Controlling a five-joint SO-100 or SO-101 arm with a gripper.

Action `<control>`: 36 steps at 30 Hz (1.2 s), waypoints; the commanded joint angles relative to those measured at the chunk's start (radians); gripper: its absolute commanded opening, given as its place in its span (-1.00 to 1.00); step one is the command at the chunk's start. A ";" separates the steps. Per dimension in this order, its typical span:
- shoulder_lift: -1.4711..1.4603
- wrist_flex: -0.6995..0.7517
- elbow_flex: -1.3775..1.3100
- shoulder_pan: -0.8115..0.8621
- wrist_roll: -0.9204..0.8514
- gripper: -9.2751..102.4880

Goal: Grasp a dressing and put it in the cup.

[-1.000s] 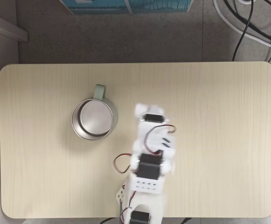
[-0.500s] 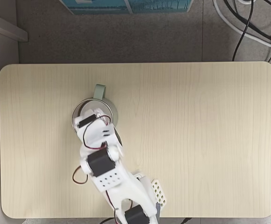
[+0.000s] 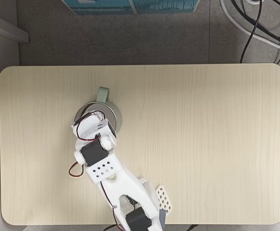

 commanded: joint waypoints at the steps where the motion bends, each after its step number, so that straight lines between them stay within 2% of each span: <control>1: -0.040 -0.009 -0.006 0.000 -0.014 -0.83; 6: -0.095 0.006 -0.031 -0.012 -0.015 -0.48; 9: -0.117 0.018 -0.029 -0.014 -0.015 -0.41; 20: -0.106 0.023 -0.025 -0.086 0.028 -0.41; 36: -0.166 0.063 0.011 -0.041 0.003 -0.41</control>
